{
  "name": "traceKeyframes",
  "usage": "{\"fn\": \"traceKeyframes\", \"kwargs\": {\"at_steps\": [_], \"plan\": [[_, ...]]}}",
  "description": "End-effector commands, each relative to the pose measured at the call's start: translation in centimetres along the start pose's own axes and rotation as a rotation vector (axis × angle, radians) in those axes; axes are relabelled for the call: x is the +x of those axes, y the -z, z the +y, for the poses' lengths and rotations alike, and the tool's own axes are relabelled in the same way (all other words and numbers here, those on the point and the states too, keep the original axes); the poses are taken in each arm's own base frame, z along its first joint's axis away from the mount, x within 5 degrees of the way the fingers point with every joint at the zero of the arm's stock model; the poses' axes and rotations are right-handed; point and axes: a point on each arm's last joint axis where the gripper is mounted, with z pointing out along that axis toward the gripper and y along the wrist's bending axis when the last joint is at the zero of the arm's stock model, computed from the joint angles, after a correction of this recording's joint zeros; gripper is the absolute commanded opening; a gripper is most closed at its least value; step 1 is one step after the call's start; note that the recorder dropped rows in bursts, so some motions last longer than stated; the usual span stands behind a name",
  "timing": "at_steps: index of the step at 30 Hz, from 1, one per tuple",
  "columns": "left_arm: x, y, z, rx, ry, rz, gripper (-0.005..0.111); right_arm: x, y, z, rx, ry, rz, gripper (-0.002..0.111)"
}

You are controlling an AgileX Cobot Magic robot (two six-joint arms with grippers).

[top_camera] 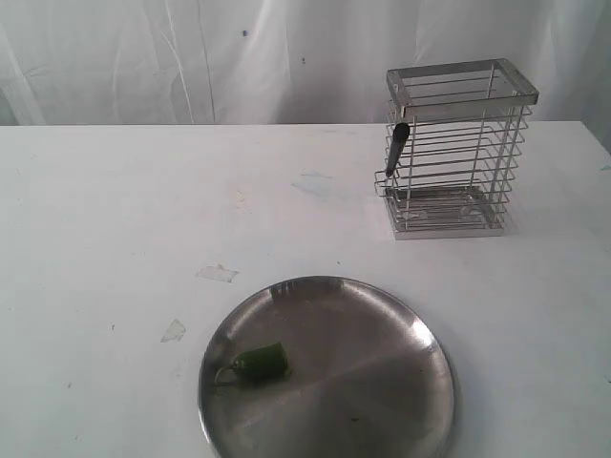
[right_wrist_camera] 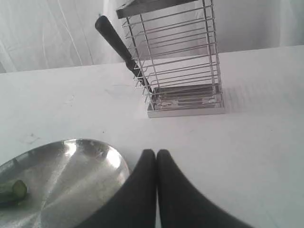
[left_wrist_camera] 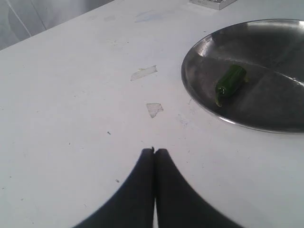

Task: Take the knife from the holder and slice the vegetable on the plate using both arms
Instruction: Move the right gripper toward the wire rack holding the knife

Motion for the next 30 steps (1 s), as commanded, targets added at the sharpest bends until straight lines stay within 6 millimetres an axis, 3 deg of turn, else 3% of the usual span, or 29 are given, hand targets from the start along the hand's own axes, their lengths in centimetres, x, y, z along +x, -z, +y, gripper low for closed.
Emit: {"fn": "traceKeyframes", "kwargs": {"at_steps": [1,5,11,13,15,18,21,26,30], "plan": [[0.0,0.0,0.0,0.002,0.015,-0.001,0.001,-0.7,0.0,-0.1,0.004,-0.112,-0.098,0.0],[0.0,0.0,0.0,0.002,0.015,-0.001,0.001,-1.9,0.2,-0.3,-0.005,-0.322,-0.231,0.0],[0.0,0.0,0.0,0.002,0.015,-0.001,0.001,-3.4,0.7,-0.7,-0.025,-0.503,-0.409,0.0],[0.0,0.0,0.0,0.002,0.013,0.001,0.001,-4.6,1.3,0.1,-0.046,-0.423,-0.317,0.0],[0.1,0.0,0.0,0.002,0.01,0.003,0.001,-8.1,3.1,1.5,-0.071,-0.198,-0.25,0.0],[0.1,0.0,0.0,0.002,0.01,0.003,0.001,-11.4,3.3,3.1,-0.129,0.071,-0.046,0.0],[0.1,0.0,0.0,0.002,0.01,0.003,0.001,-13.9,2.0,4.0,-0.208,0.182,0.07,0.0],[0.1,0.0,0.0,0.002,0.006,0.004,0.001,-15.6,-1.4,4.8,-0.28,0.24,0.287,0.001],[0.1,0.0,0.0,0.002,0.006,0.004,0.001,-17.0,-5.0,5.5,-0.298,0.235,0.383,0.016]]}}
